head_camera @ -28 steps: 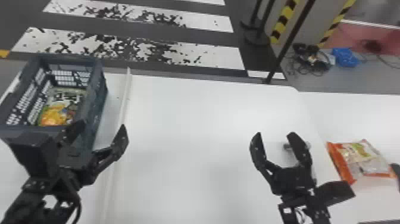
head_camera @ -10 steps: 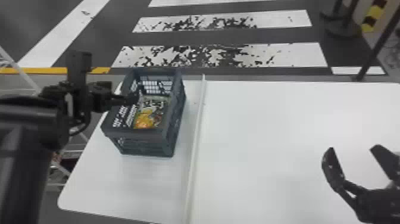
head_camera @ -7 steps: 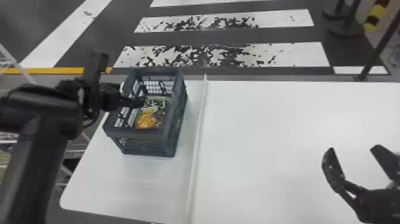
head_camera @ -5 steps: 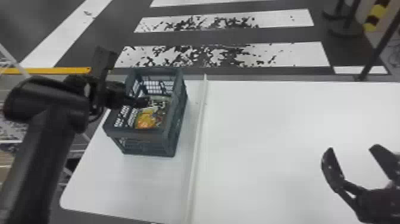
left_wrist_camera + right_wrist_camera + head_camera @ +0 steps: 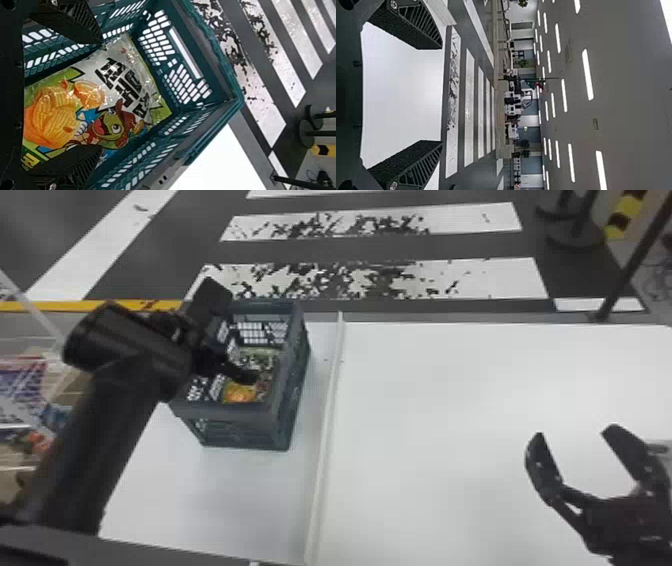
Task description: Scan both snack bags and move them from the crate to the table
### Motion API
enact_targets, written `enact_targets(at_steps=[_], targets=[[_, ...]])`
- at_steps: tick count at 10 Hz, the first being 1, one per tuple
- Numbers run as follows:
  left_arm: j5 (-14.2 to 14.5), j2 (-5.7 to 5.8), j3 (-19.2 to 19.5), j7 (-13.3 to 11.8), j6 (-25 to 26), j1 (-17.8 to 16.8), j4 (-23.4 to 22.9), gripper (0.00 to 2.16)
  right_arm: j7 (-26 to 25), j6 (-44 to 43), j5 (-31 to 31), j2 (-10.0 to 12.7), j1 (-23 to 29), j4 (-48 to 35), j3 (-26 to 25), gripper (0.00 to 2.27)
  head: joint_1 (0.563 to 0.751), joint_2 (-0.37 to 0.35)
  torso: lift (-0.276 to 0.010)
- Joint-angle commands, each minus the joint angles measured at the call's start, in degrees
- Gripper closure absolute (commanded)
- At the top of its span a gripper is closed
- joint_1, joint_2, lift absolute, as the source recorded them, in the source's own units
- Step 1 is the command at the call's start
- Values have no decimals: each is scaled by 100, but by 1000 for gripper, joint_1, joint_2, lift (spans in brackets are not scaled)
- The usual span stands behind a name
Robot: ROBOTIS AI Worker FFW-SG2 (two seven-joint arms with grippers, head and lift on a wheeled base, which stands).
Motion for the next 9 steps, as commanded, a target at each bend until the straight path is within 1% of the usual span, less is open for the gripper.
enact_targets(at_steps=[1,2,3,4,5,6,7,8,9], targets=[[-151,-52,-442,13,-29,-219,447,53,0,97,0,-36,-64,16,62,73,695,154,-88],[-169,-131,-732,39,-117,-403,781,53,0,132,0,-63,-99,25,124,73,695,154,-88],[-169,-254,-916,39,-152,-597,1124,53,0,149,0,-71,-117,34,141,73,695,151,-88],[-257,-351,-1110,92,-240,-711,1379,53,9,184,0,-80,-126,34,150,73,695,147,-88],[-362,-421,-1136,101,-292,-746,1511,53,9,202,-18,-89,-126,34,159,73,695,139,-88],[-371,-482,-1189,110,-345,-816,1739,53,9,202,-36,-98,-143,43,150,73,695,133,-88],[-397,-518,-1215,136,-380,-825,1880,53,9,202,-36,-107,-152,69,159,73,695,131,-88],[-397,-526,-1233,180,-486,-825,1994,53,9,202,-36,-107,-161,95,177,76,695,132,-88],[-388,-562,-1250,224,-714,-825,2179,191,9,184,-53,-115,-161,113,177,76,695,133,-88]])
